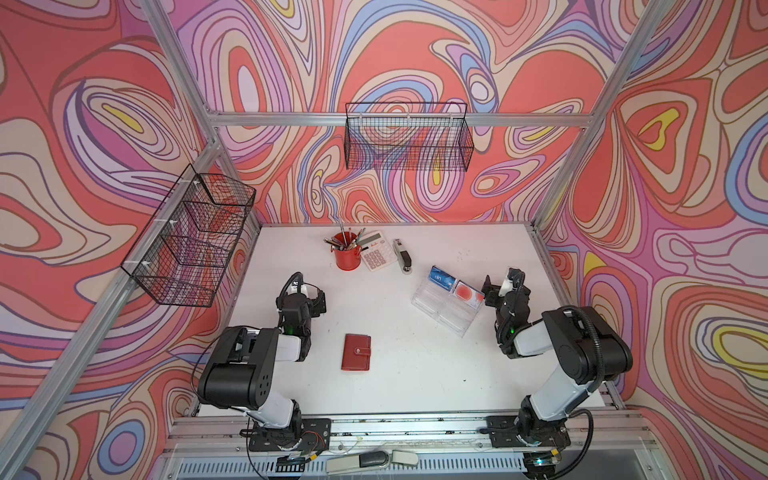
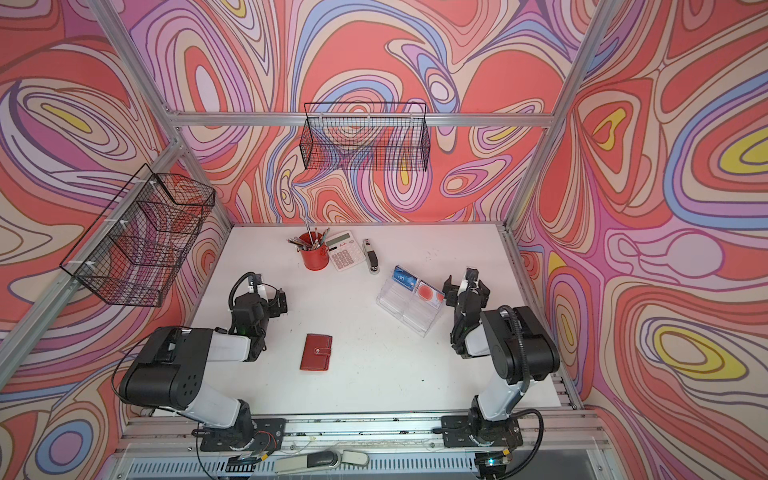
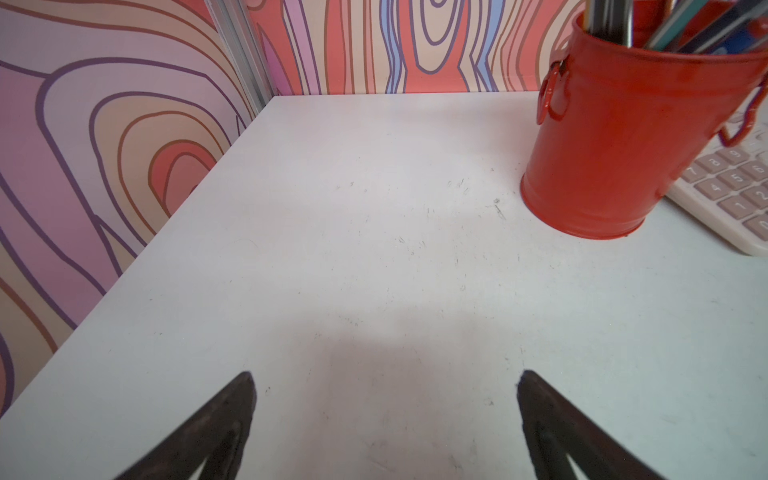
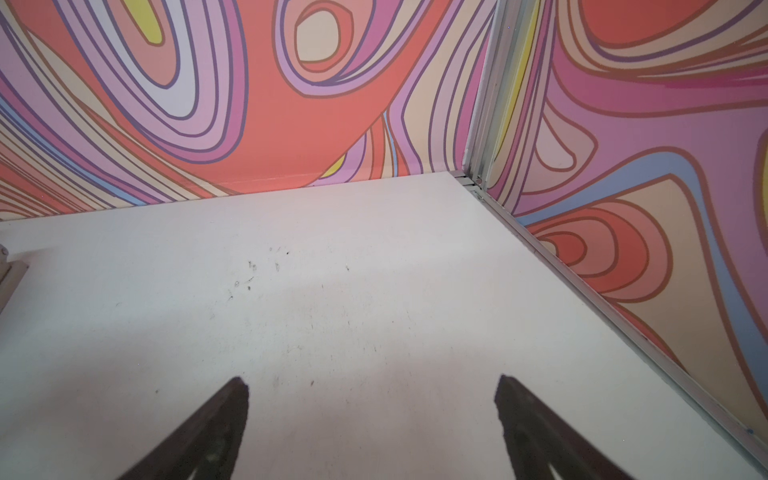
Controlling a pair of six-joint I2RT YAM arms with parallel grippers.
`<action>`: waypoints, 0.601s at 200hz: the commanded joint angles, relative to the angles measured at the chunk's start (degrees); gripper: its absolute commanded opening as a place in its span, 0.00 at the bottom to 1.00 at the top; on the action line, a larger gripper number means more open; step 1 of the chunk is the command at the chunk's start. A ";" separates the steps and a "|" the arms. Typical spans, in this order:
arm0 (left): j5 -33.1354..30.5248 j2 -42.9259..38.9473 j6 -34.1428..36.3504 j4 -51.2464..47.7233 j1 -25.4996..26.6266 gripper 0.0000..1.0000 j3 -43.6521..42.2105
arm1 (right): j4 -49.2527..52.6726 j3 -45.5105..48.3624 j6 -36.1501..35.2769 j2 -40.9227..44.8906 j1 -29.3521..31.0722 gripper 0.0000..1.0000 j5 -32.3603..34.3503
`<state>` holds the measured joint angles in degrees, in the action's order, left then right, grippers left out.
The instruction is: Put the credit cards into the card holder
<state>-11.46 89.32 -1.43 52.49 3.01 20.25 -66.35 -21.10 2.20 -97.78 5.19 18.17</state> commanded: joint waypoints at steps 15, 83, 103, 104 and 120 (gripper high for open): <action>1.23 -0.77 1.87 2.69 0.92 1.00 -0.47 | -7.00 3.12 -3.89 -0.03 1.38 0.98 -3.41; -7.98 -2.16 3.69 19.32 5.03 1.00 -9.25 | -14.90 10.51 -1.18 6.83 1.34 0.98 4.66; -11.21 -4.48 5.58 20.90 7.03 1.00 -10.35 | -10.33 10.00 0.35 11.30 1.38 0.98 8.32; -11.26 -4.67 5.74 20.72 7.16 1.00 -10.33 | -10.09 9.93 0.44 11.52 1.35 0.98 8.57; -12.29 -8.62 7.91 15.90 9.07 1.00 -9.27 | -3.16 7.93 0.93 15.73 1.33 0.98 10.27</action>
<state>-18.98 86.02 2.44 65.71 9.82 9.74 -75.53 -11.11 1.78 -87.05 6.35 23.24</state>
